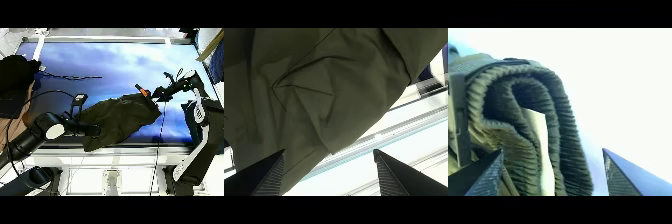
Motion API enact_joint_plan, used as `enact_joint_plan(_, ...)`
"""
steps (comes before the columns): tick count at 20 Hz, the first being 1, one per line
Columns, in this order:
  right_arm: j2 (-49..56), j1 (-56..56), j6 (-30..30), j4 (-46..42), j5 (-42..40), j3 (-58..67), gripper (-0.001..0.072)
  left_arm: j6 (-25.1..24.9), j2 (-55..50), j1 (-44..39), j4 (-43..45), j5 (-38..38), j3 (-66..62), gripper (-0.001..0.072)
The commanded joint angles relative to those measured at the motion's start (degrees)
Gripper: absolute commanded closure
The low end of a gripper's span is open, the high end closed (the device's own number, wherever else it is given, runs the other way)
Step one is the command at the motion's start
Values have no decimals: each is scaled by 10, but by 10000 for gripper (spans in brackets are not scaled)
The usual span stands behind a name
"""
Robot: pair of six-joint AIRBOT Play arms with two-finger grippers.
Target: Fold the clothes and pants, and hang the long-sleeved shirts on hangers.
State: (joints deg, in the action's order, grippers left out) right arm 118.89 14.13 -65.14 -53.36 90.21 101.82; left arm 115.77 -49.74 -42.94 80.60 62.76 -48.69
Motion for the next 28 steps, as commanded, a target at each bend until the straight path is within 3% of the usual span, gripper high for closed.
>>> enact_joint_plan(1, 6, -20, 3, -2, 4, 0, 92, 0, 0, 0, 0, 0, 0, 75)
enact_joint_plan(5, 21, -54, 3, -33, 0, 1, 93, 0, 0, 0, 0, 0, 0, 75)
enact_joint_plan(6, 22, -59, 3, -33, -1, 1, 128, 0, 0, 0, 0, 0, 0, 75)
enact_joint_plan(8, 22, -66, 13, -33, -2, 1, 300, 0, 0, 0, 1, 0, 0, 75)
enact_joint_plan(10, 22, -70, 19, -35, -3, 1, 595, 0, 0, 0, 4, 0, 0, 75)
enact_joint_plan(11, 22, -70, 21, -34, -3, 1, 686, 0, 0, 0, 5, 0, 0, 75)
enact_joint_plan(18, -60, -32, 31, -19, -14, 58, 688, 0, 0, 0, 4, 0, 0, 75)
enact_joint_plan(23, -197, 93, -54, -20, -26, 69, 688, 0, 0, 0, 4, 0, 0, 75)
enact_joint_plan(28, -317, 294, -163, -30, -21, 69, 688, 0, 0, 0, 4, 0, 0, 75)
